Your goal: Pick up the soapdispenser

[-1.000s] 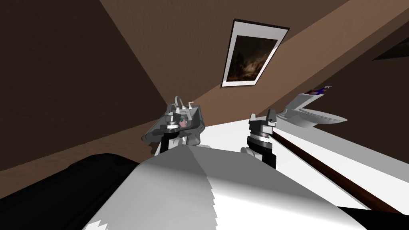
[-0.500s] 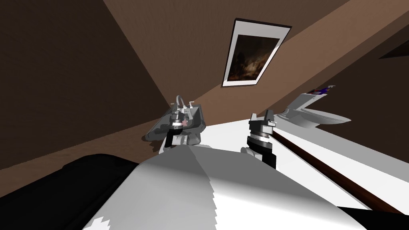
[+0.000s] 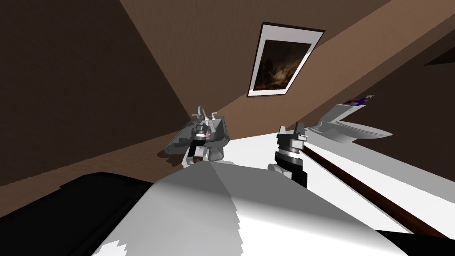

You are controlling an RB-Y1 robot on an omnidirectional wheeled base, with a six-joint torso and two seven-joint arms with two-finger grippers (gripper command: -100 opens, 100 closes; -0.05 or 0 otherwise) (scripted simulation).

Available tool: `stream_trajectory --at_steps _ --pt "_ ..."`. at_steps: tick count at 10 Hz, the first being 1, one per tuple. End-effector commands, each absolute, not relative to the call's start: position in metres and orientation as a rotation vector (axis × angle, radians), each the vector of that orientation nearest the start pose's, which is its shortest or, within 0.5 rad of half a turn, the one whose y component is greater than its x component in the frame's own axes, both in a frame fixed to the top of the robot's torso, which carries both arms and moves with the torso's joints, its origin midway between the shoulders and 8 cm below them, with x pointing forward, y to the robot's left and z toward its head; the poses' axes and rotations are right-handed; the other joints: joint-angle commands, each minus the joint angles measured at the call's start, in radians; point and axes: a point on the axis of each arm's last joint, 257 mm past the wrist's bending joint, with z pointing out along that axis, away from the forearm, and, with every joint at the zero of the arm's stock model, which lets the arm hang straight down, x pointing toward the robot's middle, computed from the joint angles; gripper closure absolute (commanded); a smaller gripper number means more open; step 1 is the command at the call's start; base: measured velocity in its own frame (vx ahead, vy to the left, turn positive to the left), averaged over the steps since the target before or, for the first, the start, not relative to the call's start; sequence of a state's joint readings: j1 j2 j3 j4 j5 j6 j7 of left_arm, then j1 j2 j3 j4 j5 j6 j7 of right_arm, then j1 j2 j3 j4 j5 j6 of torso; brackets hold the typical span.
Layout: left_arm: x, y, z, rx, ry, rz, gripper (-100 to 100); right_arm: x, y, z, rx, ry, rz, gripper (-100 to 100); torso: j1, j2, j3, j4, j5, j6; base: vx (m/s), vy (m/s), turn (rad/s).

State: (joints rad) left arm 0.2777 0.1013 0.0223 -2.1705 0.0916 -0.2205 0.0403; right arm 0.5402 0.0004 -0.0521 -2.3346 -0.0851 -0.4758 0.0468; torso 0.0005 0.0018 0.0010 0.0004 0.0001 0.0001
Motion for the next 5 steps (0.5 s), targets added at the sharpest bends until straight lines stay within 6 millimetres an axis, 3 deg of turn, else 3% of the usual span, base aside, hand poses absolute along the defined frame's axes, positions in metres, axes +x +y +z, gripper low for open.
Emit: stream_trajectory --at_steps 1,4,5 --pt "0.435 0.273 -0.013 -0.827 0.791 -1.388 -100 0.329 -0.308 0.033 0.688 0.574 1.246 0 0.0 0.0 0.0 0.0 0.0 0.0 -0.024 0.005 0.006" --pt "0.469 0.268 -0.035 -0.89 0.856 -1.387 -100 0.329 -0.308 0.033 0.688 0.574 1.246 0 0.0 0.0 0.0 0.0 0.0 0.0 -0.027 0.012 0.018" --pt "0.471 0.269 -0.041 -0.901 0.865 -1.382 -100 0.329 -0.308 0.033 0.688 0.574 1.246 0 0.001 -0.001 0.0 0.0 0.0 0.0 -0.025 0.011 0.008"
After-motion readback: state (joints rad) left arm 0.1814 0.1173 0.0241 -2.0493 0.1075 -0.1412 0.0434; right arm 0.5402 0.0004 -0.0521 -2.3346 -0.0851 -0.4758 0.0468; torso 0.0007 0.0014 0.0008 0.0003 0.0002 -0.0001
